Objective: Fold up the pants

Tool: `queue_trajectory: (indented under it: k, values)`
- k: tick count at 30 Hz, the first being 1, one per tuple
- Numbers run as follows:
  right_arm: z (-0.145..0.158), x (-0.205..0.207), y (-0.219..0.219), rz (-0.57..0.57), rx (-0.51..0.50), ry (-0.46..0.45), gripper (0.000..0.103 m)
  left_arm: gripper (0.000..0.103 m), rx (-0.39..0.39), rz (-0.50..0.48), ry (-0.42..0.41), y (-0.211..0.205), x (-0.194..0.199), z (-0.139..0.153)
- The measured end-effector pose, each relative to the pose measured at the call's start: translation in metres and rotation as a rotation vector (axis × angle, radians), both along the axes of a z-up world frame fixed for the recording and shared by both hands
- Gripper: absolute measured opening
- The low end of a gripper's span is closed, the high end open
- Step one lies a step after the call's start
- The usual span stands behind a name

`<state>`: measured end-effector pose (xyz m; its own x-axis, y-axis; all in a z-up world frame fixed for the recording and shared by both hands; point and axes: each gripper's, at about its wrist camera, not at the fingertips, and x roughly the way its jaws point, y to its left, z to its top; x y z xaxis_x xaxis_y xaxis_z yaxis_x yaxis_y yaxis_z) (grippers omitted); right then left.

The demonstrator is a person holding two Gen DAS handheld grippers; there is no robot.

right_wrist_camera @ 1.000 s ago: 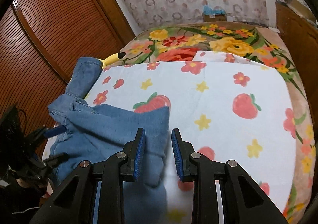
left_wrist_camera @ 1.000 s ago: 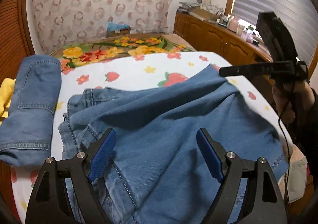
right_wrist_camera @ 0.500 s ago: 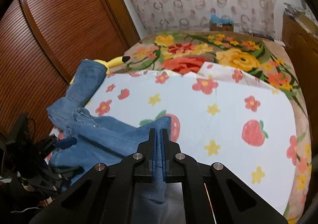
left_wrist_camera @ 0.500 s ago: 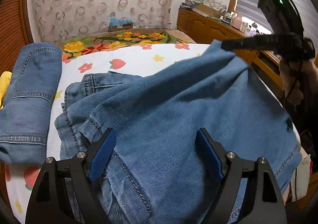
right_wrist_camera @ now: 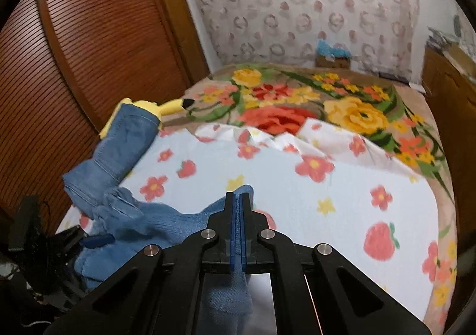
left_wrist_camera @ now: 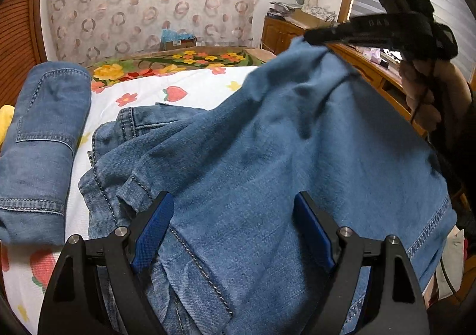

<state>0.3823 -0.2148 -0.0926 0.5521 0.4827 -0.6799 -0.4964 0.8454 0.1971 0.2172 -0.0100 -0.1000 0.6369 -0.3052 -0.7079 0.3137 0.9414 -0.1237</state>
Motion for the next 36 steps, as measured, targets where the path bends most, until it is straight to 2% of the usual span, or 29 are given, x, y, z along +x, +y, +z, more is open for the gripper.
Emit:
queue_trajectory:
  k: [5,9,13,16,19,20,22,23,24,28,31,34,35,36]
  values:
    - [0.004,-0.001,0.01,0.035,-0.02,-0.065,0.002,0.084,-0.022,0.003,-0.002,0.002,-0.003,0.0]
    - [0.01,-0.005,0.002,-0.022,-0.008,-0.147,0.0,0.083,-0.02,-0.006,-0.004,0.001,-0.005,0.002]
    - [0.007,0.003,-0.009,-0.064,-0.038,-0.104,0.0,0.084,-0.036,-0.006,-0.001,0.004,-0.004,0.003]
    - [0.003,0.005,-0.012,-0.048,-0.034,-0.04,0.0,0.084,-0.036,-0.006,-0.001,0.004,-0.004,0.003]
    - [0.003,-0.003,-0.014,-0.045,-0.054,-0.019,0.0,0.084,-0.042,-0.006,-0.001,0.004,-0.003,0.003]
    - [0.001,-0.003,-0.013,-0.035,-0.06,0.005,0.004,0.084,-0.047,-0.005,0.0,0.004,-0.003,0.004]
    - [0.0,-0.004,-0.014,-0.034,-0.085,0.031,0.02,0.083,-0.059,-0.002,0.001,0.008,-0.002,0.004]
    - [-0.003,-0.005,-0.015,-0.032,-0.098,0.042,0.035,0.083,-0.063,-0.001,0.003,0.009,0.0,0.005]
    - [-0.005,-0.004,-0.016,-0.022,-0.102,0.063,0.039,0.084,-0.065,0.0,0.005,0.009,0.0,0.006]
    - [-0.021,0.01,-0.02,-0.035,-0.119,0.137,0.04,0.084,-0.055,0.007,-0.003,0.013,0.001,0.009]
    - [-0.034,0.032,-0.02,-0.047,-0.074,0.239,0.04,0.084,-0.055,0.017,-0.003,0.015,0.003,0.009]
    - [-0.04,0.046,-0.01,-0.024,-0.039,0.276,0.039,0.084,-0.05,0.026,-0.014,0.018,0.003,0.011]
    - [-0.04,0.049,-0.008,-0.021,-0.031,0.282,0.017,0.084,-0.051,0.027,-0.016,0.022,0.001,0.011]
    - [-0.039,0.051,-0.005,-0.012,-0.019,0.274,0.003,0.084,-0.052,0.03,-0.018,0.023,0.001,0.012]
